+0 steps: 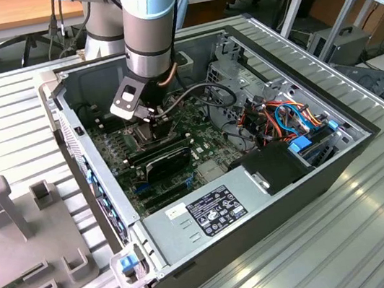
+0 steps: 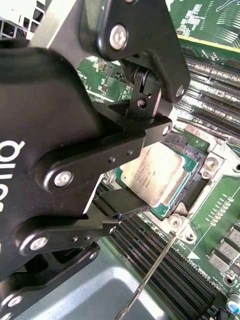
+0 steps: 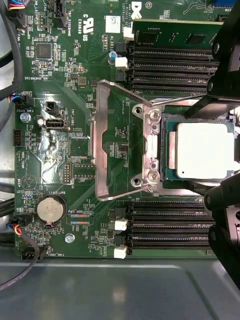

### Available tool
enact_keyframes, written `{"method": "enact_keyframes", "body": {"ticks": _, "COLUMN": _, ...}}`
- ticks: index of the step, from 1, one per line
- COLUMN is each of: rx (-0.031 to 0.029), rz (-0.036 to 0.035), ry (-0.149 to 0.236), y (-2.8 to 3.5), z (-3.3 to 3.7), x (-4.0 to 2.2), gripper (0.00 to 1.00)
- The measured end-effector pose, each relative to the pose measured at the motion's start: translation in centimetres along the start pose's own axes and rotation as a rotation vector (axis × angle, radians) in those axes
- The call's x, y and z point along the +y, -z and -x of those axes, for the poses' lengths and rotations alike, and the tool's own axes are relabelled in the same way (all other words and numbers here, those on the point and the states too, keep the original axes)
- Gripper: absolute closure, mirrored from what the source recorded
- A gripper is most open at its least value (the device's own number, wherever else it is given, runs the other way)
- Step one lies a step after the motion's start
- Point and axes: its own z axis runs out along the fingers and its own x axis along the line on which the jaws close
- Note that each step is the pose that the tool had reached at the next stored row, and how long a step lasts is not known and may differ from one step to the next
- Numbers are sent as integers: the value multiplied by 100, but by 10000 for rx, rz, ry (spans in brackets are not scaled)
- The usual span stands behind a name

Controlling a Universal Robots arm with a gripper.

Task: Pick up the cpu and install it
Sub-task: 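Place the cpu into insertion slot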

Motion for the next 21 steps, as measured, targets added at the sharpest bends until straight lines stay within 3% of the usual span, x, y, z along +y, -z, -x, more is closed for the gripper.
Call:
{"method": "enact_keyframes", "body": {"ticks": 7, "rx": 1, "rz": 2, "ry": 0, "y": 0, "z": 27, "x": 0, "gripper": 40}}
{"method": "enact_keyframes", "body": {"ticks": 12, "rx": 4, "rz": 4, "ry": 0, "y": 53, "z": 25, "x": 1, "gripper": 40}}
{"method": "enact_keyframes", "body": {"ticks": 19, "rx": -1, "rz": 2, "ry": 0, "y": 63, "z": 25, "x": 1, "gripper": 40}}
{"method": "enact_keyframes", "body": {"ticks": 21, "rx": 1, "rz": 5, "ry": 1, "y": 91, "z": 24, "x": 1, "gripper": 40}}
